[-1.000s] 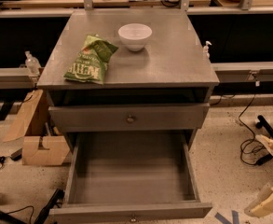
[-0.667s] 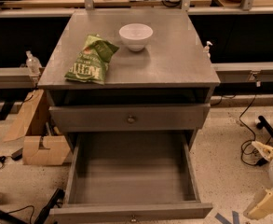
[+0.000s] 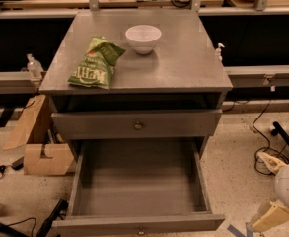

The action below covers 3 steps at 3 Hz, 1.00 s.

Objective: Close middle drawer

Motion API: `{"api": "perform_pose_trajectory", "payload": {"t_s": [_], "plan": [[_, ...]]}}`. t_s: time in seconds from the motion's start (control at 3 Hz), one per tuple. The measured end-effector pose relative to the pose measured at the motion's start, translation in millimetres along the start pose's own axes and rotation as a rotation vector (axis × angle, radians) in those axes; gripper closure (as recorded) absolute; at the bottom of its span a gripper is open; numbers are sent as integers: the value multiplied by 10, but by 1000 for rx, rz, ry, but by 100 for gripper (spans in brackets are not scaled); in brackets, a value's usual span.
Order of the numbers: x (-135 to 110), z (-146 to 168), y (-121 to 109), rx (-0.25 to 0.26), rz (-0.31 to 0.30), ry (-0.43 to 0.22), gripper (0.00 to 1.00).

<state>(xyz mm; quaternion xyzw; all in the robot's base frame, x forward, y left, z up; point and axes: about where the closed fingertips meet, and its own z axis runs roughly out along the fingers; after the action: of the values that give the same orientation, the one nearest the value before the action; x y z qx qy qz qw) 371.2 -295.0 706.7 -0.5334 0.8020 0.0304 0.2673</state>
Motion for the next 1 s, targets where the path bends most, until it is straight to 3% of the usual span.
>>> {"api": "perform_pose_trajectory", "payload": {"t_s": [0.33,0.67,1.0], "plan": [[191,336,73,10,8,-68,0],[681,1008,174,13,16,-193,0],[1016,1521,319,2,-10,-278,0]]}}
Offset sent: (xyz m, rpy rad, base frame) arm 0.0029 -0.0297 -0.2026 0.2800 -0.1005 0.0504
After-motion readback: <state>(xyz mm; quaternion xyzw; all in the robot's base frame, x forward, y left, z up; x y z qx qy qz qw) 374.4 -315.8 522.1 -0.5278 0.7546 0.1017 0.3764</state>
